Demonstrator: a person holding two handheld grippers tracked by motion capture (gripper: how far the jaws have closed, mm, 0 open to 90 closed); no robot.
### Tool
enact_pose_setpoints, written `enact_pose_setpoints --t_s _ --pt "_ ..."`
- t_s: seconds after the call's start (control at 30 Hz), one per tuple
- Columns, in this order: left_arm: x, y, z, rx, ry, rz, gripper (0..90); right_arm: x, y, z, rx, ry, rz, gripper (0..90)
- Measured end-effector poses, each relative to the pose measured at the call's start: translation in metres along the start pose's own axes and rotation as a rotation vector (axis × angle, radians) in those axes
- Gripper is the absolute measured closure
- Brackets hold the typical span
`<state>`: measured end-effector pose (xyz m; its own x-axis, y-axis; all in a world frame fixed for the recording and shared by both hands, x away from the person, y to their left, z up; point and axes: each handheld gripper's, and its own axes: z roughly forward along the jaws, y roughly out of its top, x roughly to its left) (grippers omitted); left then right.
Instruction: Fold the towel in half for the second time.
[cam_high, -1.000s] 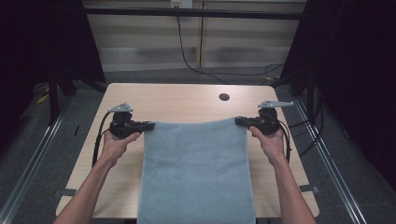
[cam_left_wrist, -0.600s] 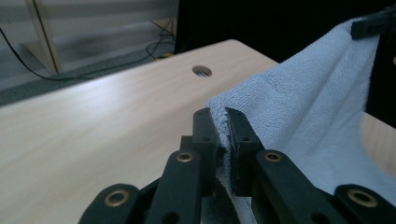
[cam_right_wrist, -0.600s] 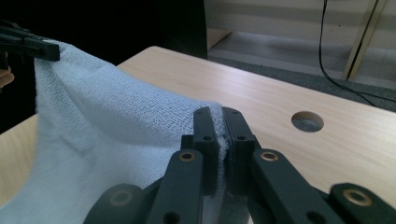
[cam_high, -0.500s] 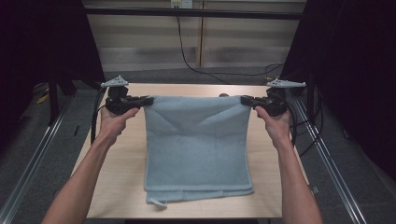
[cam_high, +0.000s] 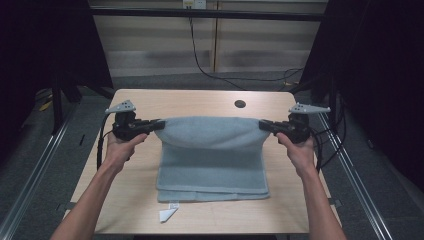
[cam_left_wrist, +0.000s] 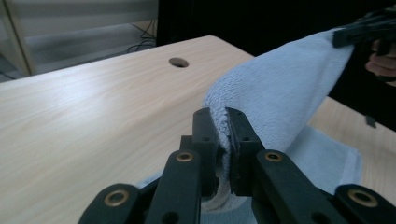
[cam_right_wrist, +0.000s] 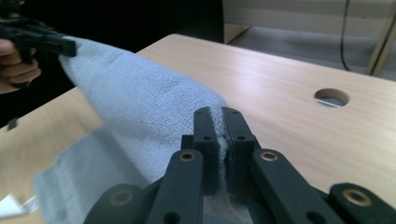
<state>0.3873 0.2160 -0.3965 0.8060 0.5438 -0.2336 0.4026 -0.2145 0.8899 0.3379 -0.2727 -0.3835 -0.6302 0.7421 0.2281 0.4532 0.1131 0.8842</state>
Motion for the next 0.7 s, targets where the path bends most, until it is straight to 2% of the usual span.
enact_pose_setpoints --t_s 0.17,0.3,0.37,0.47,0.57,0.63,0.7 --pt "-0.017 -0.019 -0.012 -0.012 -0.017 0.011 83.4 0.013 -0.019 -0.011 0.020 0.018 -0.017 85.6" --pt "-0.030 -0.040 -0.019 0.020 -0.047 0.013 80.8 0.022 -0.037 -0.018 0.027 0.027 -0.015 85.2" --pt "-0.034 -0.052 -0.022 0.040 -0.049 0.011 81.4 0.027 -0.049 -0.021 0.032 0.038 -0.014 84.8" --pt "-0.040 -0.068 -0.025 0.062 -0.063 -0.007 81.4 0.034 -0.064 -0.024 0.064 0.048 -0.010 83.9" --pt "-0.048 -0.083 -0.027 0.096 -0.072 -0.002 80.2 0.042 -0.078 -0.027 0.072 0.063 0.002 82.0" --pt "-0.054 -0.092 -0.031 0.107 -0.092 -0.013 78.2 0.046 -0.089 -0.028 0.100 0.059 0.008 80.4" --pt "-0.059 -0.099 -0.035 0.118 -0.088 -0.002 75.9 0.050 -0.100 -0.030 0.117 0.071 0.010 76.9"
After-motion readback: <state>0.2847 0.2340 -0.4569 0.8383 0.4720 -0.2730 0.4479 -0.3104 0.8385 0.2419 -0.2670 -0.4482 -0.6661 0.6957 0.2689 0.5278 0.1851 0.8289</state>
